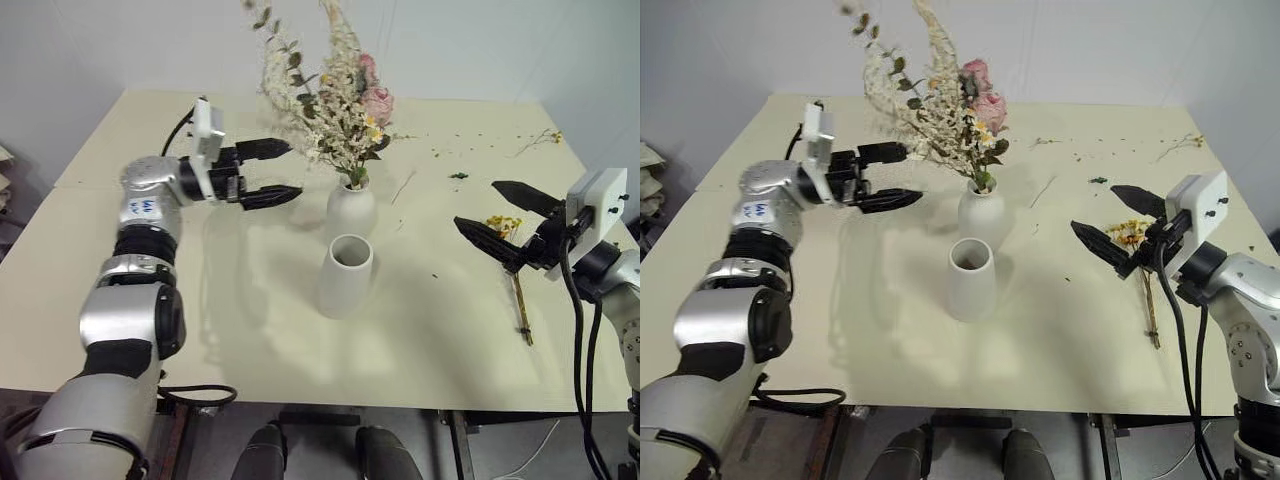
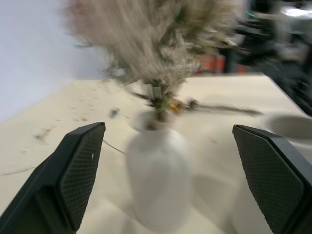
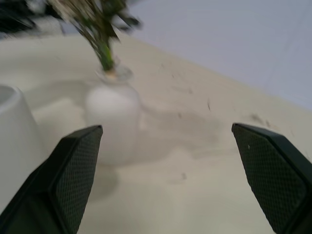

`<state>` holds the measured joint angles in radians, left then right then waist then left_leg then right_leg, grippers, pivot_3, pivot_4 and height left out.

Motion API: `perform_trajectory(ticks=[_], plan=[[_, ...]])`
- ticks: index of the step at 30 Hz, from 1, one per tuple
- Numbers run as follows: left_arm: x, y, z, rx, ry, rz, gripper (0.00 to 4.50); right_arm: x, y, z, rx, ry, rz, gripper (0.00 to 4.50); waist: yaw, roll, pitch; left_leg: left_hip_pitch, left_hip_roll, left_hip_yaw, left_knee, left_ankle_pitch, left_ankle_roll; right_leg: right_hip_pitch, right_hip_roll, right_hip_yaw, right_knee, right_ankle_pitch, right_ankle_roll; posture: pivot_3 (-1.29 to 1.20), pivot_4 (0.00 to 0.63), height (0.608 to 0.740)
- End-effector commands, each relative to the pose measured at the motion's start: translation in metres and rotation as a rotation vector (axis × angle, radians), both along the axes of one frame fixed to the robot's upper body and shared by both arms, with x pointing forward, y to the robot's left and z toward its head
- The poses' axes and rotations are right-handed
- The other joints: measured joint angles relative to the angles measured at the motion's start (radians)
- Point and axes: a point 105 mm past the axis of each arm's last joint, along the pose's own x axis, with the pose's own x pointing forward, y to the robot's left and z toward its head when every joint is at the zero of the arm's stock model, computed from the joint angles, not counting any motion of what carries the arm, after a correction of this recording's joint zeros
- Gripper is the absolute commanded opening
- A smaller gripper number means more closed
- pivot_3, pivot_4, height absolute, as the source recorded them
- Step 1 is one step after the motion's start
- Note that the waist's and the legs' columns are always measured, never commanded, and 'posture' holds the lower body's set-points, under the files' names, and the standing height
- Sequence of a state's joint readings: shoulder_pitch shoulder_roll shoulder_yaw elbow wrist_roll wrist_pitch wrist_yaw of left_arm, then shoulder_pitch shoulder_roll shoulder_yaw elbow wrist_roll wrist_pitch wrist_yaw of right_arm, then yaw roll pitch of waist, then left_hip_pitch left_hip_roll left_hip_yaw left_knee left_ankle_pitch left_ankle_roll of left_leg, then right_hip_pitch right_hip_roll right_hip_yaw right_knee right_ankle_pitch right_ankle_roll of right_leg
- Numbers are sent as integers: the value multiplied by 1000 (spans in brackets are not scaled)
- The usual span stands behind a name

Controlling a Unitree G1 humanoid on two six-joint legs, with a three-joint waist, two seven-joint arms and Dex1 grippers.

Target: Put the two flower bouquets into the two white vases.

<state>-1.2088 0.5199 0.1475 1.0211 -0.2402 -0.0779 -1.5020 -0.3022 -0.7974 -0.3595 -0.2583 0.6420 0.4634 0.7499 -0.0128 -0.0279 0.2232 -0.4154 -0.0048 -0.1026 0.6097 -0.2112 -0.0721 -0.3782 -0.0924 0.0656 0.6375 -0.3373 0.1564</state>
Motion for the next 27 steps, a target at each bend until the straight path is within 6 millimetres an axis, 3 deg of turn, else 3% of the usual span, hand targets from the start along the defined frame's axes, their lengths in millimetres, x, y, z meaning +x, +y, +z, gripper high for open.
perform_trajectory(ticks=[1, 7, 11, 16, 21, 27], plan=[[-21, 17, -10, 125, -31, -73, 4474, 4, -21, 2, -100, 62, -102, 4500, -7, 1, 0, 0, 0, 0, 0, 0, 0, 0, 0, 0, 1, 0, 0, 0, 150, 740], [-53, 37, -8, 143, -9, -101, 4474, 11, -78, -10, -210, 381, -342, 4500, -15, 2, 1, -1, 0, -1, 2, 0, 0, -1, 0, 0, 3, 0, 0, 0, 150, 740], [-75, 40, -13, 117, 18, -103, 4474, 11, -99, -27, -256, 611, -427, 4500, -18, 4, 1, 1, 0, 0, 0, 0, 0, -1, -1, 1, 3, -1, -2, 0, 150, 740], [-97, 29, -18, 71, 45, -110, 4474, 18, -98, -36, -216, 743, -392, 4500, -22, 4, 1, 3, 1, 1, -1, 0, 0, 0, 0, 1, 4, -2, -4, 0, 150, 740], [-120, 26, -24, 20, 83, -90, 4474, 30, -97, -60, -241, 879, -348, 4500, -25, 4, 1, 4, 1, 2, -1, 0, 0, 0, -1, 2, 1, -2, -3, 0, 150, 740], [-132, 26, -29, -12, 114, -32, 4474, 46, -98, -81, -275, 938, -336, 4500, -23, 5, 2, 3, 1, 2, -4, 0, 0, 0, -1, 2, 0, -2, -3, 0, 150, 740]])
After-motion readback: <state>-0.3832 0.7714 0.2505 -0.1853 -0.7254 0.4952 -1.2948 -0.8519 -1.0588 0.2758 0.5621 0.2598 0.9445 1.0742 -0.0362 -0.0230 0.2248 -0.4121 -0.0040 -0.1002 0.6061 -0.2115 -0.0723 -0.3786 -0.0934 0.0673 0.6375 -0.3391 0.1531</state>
